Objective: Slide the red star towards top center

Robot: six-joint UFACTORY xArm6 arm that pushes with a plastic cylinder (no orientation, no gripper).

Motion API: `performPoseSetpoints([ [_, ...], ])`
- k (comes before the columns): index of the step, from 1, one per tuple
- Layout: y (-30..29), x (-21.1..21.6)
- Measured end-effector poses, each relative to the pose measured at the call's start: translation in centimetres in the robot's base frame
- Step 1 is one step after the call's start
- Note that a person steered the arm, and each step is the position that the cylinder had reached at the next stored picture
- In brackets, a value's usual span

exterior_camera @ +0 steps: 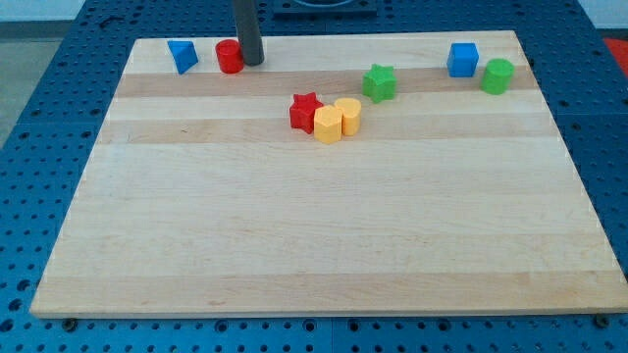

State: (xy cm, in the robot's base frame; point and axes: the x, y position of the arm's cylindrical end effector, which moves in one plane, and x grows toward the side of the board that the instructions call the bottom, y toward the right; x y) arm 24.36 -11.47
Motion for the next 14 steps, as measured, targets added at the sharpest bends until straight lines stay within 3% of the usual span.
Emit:
performPoseSetpoints([
  [3, -2.0, 0.0],
  [5, 10.7, 3.0],
  [7, 11.9, 9.4],
  [10, 8.4, 16.1],
  [14, 2.3, 15.8],
])
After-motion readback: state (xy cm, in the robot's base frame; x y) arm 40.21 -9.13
